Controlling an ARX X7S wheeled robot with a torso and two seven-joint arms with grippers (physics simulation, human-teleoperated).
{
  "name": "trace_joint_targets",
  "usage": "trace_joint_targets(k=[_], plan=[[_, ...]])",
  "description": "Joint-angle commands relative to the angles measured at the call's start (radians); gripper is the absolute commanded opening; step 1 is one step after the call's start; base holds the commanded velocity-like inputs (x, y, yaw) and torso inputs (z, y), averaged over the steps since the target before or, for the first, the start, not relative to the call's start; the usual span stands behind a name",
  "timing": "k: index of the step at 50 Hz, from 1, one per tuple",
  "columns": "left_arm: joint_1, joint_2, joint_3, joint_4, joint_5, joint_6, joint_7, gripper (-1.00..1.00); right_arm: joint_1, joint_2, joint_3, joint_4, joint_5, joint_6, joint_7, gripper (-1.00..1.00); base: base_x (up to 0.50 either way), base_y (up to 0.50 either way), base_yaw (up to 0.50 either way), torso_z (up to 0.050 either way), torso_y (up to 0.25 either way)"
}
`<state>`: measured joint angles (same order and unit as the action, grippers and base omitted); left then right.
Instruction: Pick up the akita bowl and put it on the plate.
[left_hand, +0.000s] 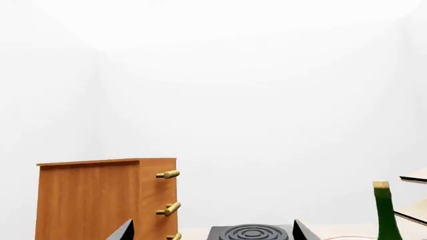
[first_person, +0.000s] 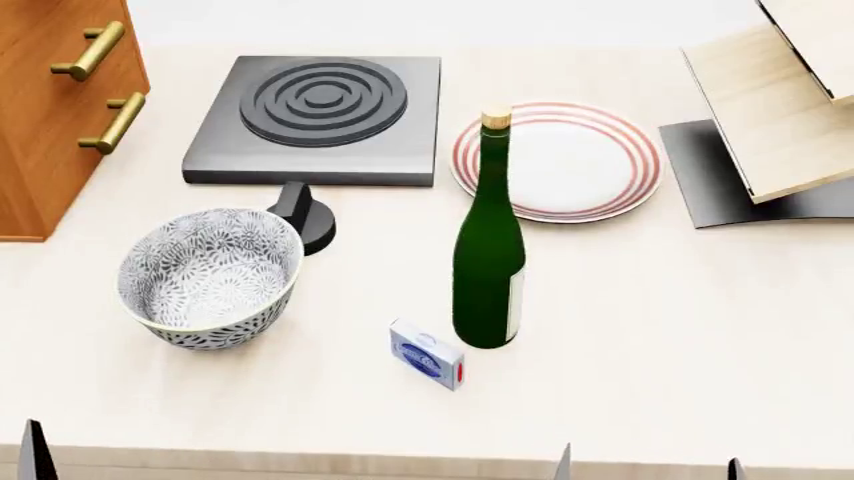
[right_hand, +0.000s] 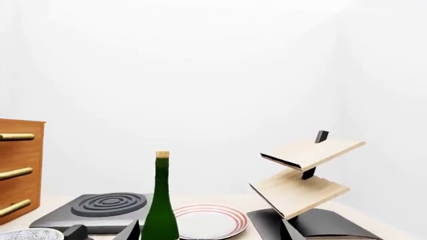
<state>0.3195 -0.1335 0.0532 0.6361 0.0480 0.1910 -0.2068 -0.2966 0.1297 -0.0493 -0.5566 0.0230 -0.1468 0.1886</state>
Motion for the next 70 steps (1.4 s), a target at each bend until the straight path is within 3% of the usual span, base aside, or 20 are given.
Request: trace_joint_targets(k=[1,19,55,70], plan=[[0.016,-0.015,0.003,0.028,0.003,0.018,-0.021,1.00,-0.032,0.015,-0.015,-0.019,-0.010,-0.045,0.014,1.00,0.00,0.00,0.00,0.000,0.000],[0.000,-0.041,0.006,-0.022,-0.044,0.042,-0.032,1.00,0.008,0.030,-0.040,0.035,0.003,-0.017,0.024,1.00,0.00,-0.01,0.00,0.000,0.000],[-0.024,-0.070,0.019,-0.046,-0.079,0.028,-0.055,1.00,0.039,0.051,-0.066,0.061,0.015,0.004,0.058,1.00,0.00,-0.29,0.00,0.000,0.000],[-0.029,-0.079,0.030,-0.060,-0.081,0.033,-0.062,1.00,0.039,0.046,-0.080,0.086,-0.035,-0.028,0.099,1.00,0.00,0.00,0.00,0.000,0.000]])
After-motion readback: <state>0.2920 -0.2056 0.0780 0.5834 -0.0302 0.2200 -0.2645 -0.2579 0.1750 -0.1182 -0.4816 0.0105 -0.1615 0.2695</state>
